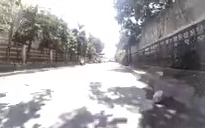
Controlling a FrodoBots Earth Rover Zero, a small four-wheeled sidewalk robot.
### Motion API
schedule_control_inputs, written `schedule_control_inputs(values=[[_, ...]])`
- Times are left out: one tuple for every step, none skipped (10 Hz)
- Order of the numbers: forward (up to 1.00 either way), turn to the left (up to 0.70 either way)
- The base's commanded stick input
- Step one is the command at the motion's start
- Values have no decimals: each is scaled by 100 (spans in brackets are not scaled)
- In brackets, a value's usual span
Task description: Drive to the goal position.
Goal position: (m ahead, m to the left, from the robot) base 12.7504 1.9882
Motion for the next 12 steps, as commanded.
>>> schedule_control_inputs(values=[[100,-40],[100,-40],[100,-40],[100,-40],[100,-24],[100,0],[100,0],[100,0],[100,0],[100,0],[100,0],[100,0]])
